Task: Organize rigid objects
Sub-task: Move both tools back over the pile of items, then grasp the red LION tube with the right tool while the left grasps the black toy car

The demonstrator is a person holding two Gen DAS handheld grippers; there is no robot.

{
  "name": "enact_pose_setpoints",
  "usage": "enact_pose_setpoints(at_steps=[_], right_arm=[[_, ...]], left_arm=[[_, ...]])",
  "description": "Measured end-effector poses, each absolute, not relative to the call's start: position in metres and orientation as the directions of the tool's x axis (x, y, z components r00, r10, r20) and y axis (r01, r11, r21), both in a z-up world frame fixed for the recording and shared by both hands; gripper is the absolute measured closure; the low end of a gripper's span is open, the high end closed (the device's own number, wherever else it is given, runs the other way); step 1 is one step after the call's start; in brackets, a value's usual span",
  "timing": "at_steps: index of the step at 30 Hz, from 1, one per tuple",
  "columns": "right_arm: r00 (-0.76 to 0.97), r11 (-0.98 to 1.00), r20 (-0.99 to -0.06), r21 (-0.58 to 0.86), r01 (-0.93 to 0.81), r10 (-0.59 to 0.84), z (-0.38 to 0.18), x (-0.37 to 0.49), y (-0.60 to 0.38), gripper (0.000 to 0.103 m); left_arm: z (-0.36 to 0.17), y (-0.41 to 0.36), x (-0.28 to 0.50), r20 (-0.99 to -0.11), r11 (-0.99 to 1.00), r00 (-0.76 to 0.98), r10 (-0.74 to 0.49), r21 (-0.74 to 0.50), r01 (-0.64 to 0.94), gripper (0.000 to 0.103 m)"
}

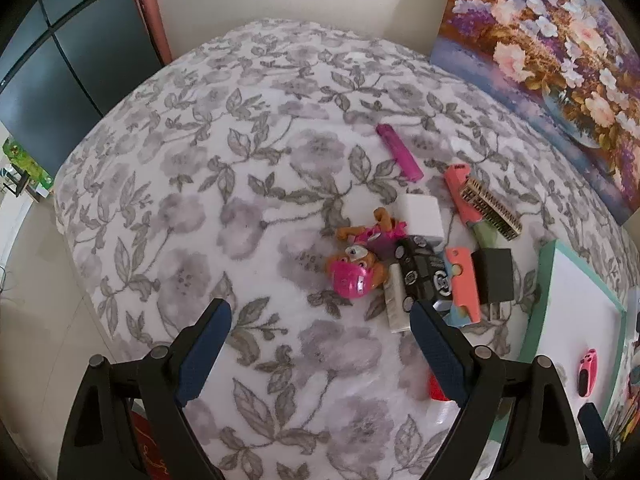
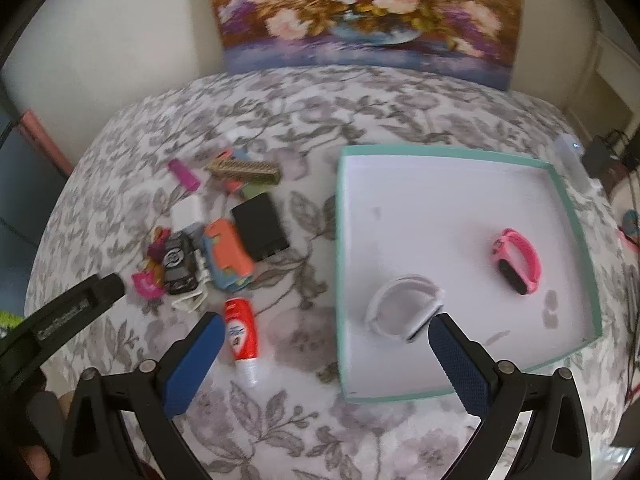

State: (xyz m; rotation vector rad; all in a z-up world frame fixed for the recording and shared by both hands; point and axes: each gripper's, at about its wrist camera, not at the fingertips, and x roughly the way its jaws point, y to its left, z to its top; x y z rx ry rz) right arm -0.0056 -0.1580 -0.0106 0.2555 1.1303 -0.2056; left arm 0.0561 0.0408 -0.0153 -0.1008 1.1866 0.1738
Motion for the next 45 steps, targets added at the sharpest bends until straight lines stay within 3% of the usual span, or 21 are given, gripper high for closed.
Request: enact_pose_setpoints(at_steps=[17, 31, 41, 45], right_arm=[[0.364, 0.969, -0.931, 0.127, 0.212, 0.042, -0.042, 0.013, -0.116, 0.002], [0.304, 0.976, -0.949, 0.139, 0.169, 0.082, -0.077, 0.027, -0.101, 0.031], [0.278, 0.982, -0.960, 0.088, 0.165, 0.039, -0.090, 0.027, -0.101, 0.033], [0.281, 0.987, -0.960, 0.058, 0.152, 0.013, -0.091, 0.026, -0.095, 0.038]], left_arm=[[-0.041, 0.078, 0.068, -0.958, 0.966, 0.285, -0.014, -0.086, -0.243, 0.012], [-0.047, 0.086, 0.087, -0.948, 0.961, 0.305, -0.087, -0.161, -0.226, 0.012], [-0.055, 0.077, 0.090, -0.959, 0.973, 0.272, -0.074, -0.129, -0.190, 0.012], [-0.056, 0.076, 0.090, -0.961, 0.975, 0.268, -0.063, -0.117, -0.188, 0.012]])
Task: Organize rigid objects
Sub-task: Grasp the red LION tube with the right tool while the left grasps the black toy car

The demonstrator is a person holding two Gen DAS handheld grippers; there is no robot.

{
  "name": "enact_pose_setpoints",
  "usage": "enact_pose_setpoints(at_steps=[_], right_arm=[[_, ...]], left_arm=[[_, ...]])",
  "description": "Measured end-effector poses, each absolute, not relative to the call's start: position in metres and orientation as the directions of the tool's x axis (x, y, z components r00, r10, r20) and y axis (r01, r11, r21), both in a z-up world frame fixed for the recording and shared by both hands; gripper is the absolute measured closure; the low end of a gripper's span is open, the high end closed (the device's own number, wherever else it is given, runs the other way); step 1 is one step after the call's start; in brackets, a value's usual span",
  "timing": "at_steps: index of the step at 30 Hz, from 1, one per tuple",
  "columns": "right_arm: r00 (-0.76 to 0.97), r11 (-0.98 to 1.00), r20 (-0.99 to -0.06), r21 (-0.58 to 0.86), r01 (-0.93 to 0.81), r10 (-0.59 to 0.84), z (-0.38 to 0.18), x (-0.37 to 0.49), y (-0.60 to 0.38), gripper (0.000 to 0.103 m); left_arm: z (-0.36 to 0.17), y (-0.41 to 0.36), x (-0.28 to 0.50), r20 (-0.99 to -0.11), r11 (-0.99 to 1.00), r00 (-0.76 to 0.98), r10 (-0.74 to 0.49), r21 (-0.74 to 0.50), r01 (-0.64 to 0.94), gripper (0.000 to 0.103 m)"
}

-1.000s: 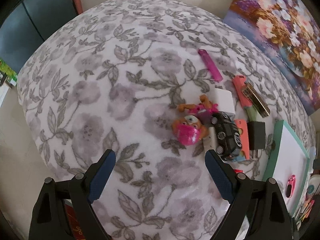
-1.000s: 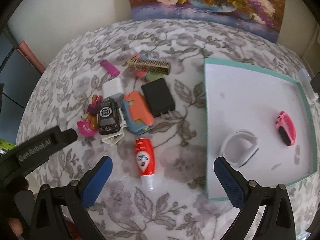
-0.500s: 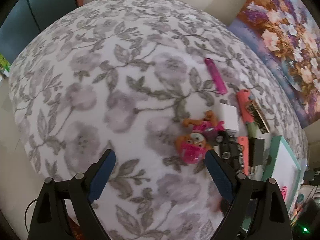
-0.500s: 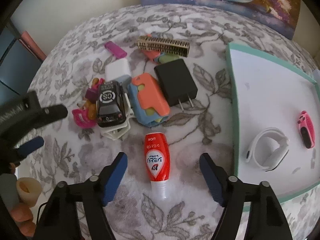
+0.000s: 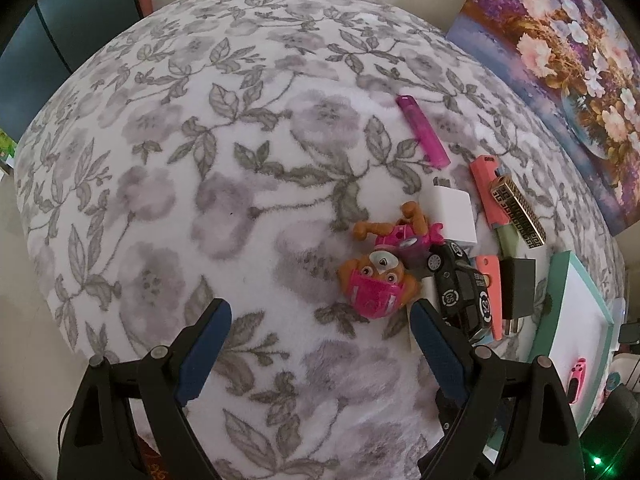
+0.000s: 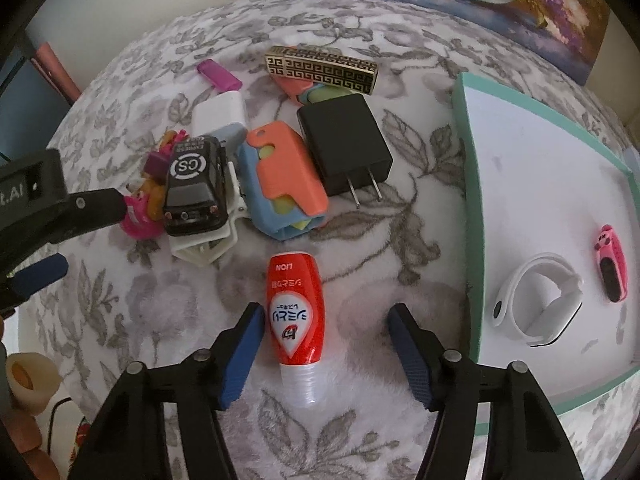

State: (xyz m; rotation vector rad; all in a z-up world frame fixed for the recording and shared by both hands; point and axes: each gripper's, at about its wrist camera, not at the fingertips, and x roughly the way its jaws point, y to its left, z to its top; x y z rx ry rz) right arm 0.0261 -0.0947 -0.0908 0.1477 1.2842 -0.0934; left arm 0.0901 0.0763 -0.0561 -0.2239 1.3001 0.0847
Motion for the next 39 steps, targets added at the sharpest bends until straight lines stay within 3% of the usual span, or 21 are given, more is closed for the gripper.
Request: enact_pose_setpoints(at_steps=[13, 34, 37, 39], right_arm=[[0.294, 0.972, -0.955, 0.111, 0.207, 0.046, -0.087, 0.023, -0.116, 0.070], [0.381, 0.925, -0.917, 0.241, 0.295, 0.118, -0.060, 0.021, -0.151, 0.072], [0.412, 0.913, -0.903, 0.263, 0.313, 0.119, -0.051, 0.019, -0.159, 0.072], [0.434, 0.903, -0.893, 0.279, 0.327, 0.118, -0.044, 0.017, -0.166, 0.072]], left_arm=[[-0.051, 0.071, 0.090, -0.951, 0.979, 0.299, -0.076, -0.129, -0.159, 0.012], [-0.032, 0.030, 0.095, -0.915, 0.988, 0.380, -0.132, -0.152, -0.022, 0.011], [-0.031, 0.019, 0.096, -0.911, 0.989, 0.390, -0.138, -0.146, 0.011, 0.015], [-0.031, 0.014, 0.098, -0.911, 0.990, 0.387, -0.140, -0.141, 0.025, 0.029]])
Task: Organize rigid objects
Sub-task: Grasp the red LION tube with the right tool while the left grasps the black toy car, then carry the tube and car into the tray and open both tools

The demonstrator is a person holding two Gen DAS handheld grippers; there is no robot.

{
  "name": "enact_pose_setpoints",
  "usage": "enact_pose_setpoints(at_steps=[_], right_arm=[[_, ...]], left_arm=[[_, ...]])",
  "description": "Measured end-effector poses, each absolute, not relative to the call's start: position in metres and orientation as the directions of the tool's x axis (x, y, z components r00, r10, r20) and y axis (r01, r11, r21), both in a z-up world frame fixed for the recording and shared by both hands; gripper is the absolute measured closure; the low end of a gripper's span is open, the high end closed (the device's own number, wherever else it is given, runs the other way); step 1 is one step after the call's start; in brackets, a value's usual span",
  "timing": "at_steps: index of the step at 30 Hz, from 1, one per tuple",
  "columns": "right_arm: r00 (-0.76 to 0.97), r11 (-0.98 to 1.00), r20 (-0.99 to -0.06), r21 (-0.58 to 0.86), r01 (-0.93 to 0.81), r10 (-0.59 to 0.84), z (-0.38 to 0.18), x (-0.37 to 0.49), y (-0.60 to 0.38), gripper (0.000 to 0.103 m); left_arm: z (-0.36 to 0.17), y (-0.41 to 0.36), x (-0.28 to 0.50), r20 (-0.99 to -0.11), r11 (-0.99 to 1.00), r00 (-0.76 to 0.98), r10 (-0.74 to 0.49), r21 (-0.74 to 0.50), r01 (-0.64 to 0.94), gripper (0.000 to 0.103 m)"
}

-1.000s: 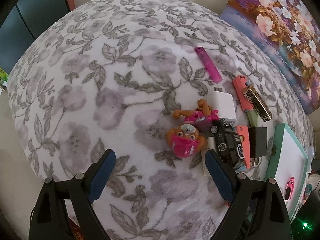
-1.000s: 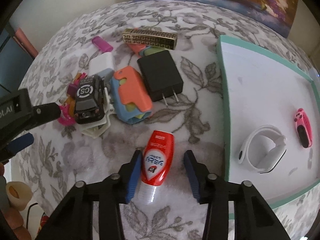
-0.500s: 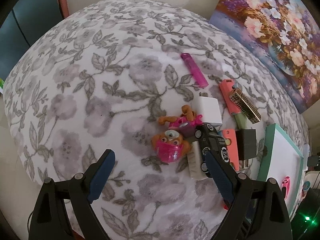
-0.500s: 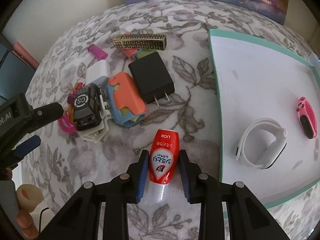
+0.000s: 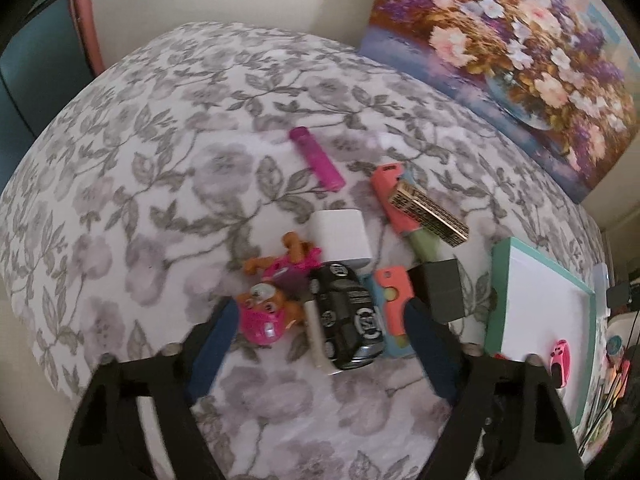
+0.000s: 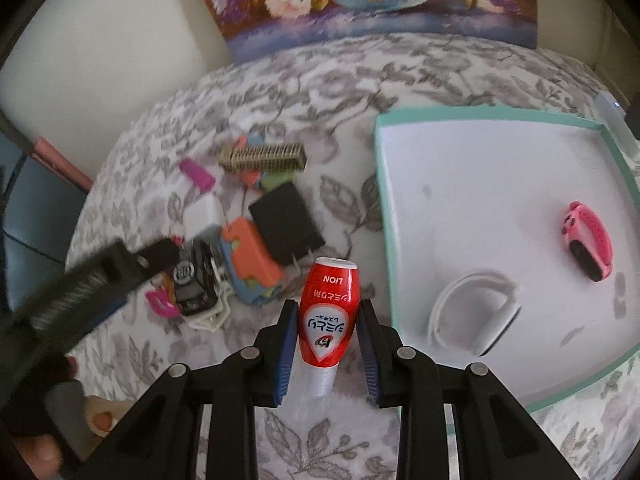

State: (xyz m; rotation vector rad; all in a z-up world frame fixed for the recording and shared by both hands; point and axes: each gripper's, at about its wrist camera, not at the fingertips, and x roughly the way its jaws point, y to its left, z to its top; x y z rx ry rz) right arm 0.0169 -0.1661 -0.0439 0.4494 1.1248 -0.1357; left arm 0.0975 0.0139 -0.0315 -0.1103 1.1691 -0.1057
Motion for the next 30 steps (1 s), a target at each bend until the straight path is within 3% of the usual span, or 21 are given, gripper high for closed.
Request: enact_pose_setpoints(at_steps=[4, 6, 8, 11, 30], right_arm=[[0.461, 0.883, -0.881, 0.300, 0.362, 0.110, -0.037, 0.013, -0.179, 0.072], [0.464, 0.872, -0.879, 0.311, 0.378, 0.112, -0.036, 0.011, -0.186, 0.072], [0.461, 0.861, -0.880, 0.321, 0.395, 0.117, -0.038, 0.009, -0.192, 0.072], [0.455, 0.850, -0.882, 0.329, 0.412, 0.122, -0.040, 0.008, -0.199, 0.072], [0.460, 0.834, -0.875, 0.362, 0.418, 0.150, -0.041, 0.005, -0.206, 0.073]], left_arm=[[-0.038, 0.003, 0.100, -0.918, 0.991, 0.373, -0.132, -0.121, 0.051, 0.033], [-0.040, -0.002, 0.100, -0.921, 0.992, 0.367, -0.129, -0.115, 0.059, 0.046], [-0.046, -0.007, 0.101, -0.927, 0.992, 0.354, -0.121, -0.103, 0.069, 0.047], [-0.054, -0.012, 0.101, -0.936, 0.993, 0.337, -0.106, -0.086, 0.075, 0.064], [-0.032, -0.003, 0.096, -0.896, 0.985, 0.410, -0.173, -0.161, 0.064, 0.069]])
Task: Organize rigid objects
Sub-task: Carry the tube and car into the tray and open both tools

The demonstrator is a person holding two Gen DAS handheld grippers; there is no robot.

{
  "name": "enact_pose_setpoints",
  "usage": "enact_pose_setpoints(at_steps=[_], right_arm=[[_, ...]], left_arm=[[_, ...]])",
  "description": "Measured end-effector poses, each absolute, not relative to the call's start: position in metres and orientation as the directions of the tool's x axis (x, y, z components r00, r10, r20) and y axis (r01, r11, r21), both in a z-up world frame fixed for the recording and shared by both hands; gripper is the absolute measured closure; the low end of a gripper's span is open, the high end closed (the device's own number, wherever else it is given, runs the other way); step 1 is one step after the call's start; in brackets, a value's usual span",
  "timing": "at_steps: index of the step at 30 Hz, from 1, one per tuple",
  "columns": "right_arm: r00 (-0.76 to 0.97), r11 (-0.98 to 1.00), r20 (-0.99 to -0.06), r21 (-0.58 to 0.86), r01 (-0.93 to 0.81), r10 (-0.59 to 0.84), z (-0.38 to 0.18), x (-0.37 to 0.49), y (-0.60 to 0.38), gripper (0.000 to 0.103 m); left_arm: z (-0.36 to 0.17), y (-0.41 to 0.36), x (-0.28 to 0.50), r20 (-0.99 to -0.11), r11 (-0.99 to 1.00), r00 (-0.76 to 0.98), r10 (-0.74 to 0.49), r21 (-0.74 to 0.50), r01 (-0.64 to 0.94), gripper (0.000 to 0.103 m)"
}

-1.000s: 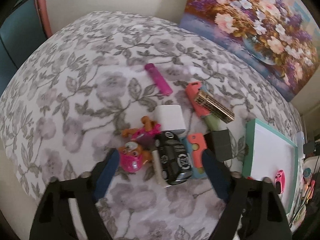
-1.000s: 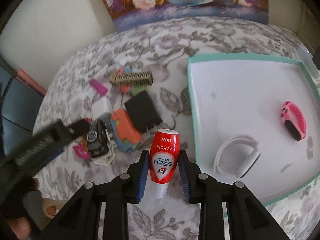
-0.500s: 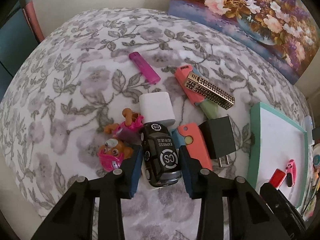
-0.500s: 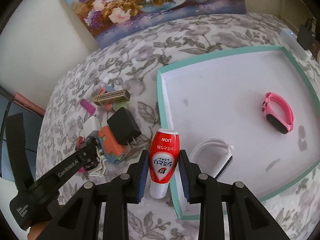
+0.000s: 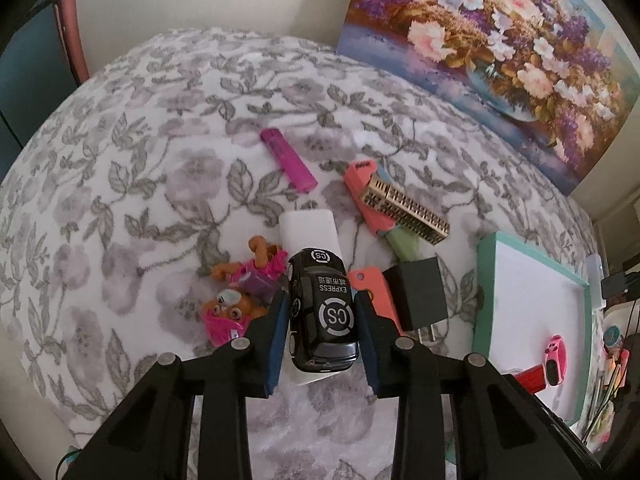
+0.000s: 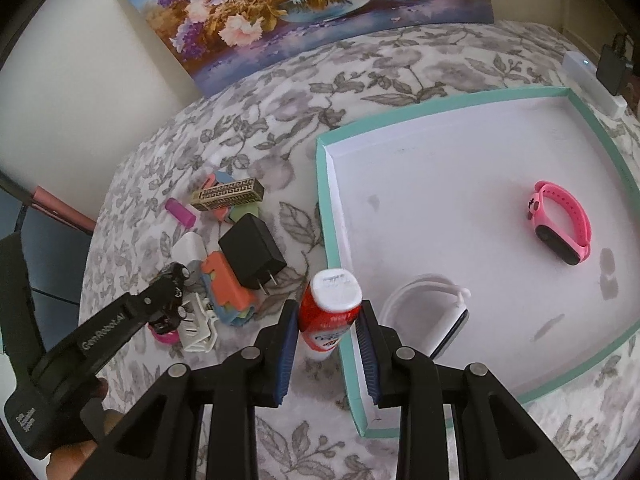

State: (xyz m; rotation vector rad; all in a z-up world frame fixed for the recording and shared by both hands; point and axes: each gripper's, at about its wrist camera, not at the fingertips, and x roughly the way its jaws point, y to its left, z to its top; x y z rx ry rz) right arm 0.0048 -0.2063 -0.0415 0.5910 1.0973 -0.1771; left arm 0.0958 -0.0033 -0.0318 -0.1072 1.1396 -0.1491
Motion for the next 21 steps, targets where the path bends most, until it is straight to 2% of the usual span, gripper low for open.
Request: enact_pose_setpoints(at_steps=[12, 21], right_arm=[[0.537, 0.813, -0.833, 0.402, 0.422, 0.133, -0.017, -0.006, -0.222, 0.073], [0.579, 0.759, -0.813, 0.414, 0.503, 0.060, -0.003, -0.026, -0.268, 0.073]], left_arm=[[0.003, -0.018, 0.083, -0.837, 0.978, 0.506, -0.207, -0.163, 0.129, 0.069], [0.019, -0.068, 0.058, -0.808, 0.955, 0.524, -0.270, -0.156, 0.251, 0.069]])
